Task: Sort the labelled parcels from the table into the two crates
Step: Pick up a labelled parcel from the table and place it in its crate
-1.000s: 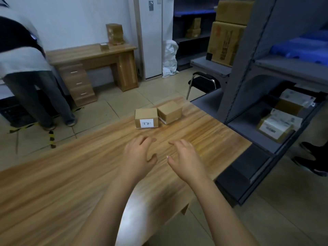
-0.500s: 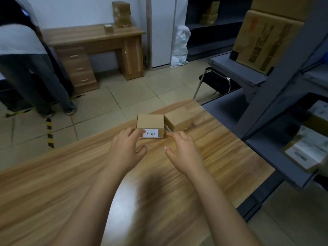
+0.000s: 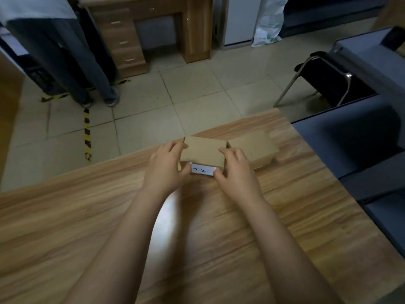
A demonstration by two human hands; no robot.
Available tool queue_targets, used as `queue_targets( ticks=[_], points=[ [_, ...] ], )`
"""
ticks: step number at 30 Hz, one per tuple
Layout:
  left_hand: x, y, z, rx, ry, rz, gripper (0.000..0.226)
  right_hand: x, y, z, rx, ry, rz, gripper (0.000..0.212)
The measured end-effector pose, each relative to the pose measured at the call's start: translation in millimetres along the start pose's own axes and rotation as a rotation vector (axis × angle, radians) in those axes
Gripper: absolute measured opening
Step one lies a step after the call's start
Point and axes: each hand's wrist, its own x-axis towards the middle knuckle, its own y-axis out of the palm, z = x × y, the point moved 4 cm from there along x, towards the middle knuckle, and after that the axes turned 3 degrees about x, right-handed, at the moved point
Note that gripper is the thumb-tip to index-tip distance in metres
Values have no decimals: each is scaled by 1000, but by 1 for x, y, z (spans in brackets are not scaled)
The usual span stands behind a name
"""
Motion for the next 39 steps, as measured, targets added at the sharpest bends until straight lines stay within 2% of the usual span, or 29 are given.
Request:
queue_targets(
  ticks=[8,13,22,26,30,34,39],
  points=[
    [42,52,24,-88,-149,69,58,56,40,-27,54,53,34,55],
    [44,73,32,-263,-277,162,65,68,55,-29,61,71,83,62],
    [-20,40,47,-415,-317,-20,71,17,65,4,151,-3,86,75],
    [-82,26,58,-610,-462,-160,63,-31,71,27,218,-14,91,71],
    [-142,14,63,-695,-562,-265,48,-78,83,44,236,-39,111,62],
    [-192,6,70,-673,-591,-331,34,-120,95,52,244,-11,96,50],
    [-245,2,77,-662,-609,-321,23,-170,110,55,294,-23,6,31]
  ],
)
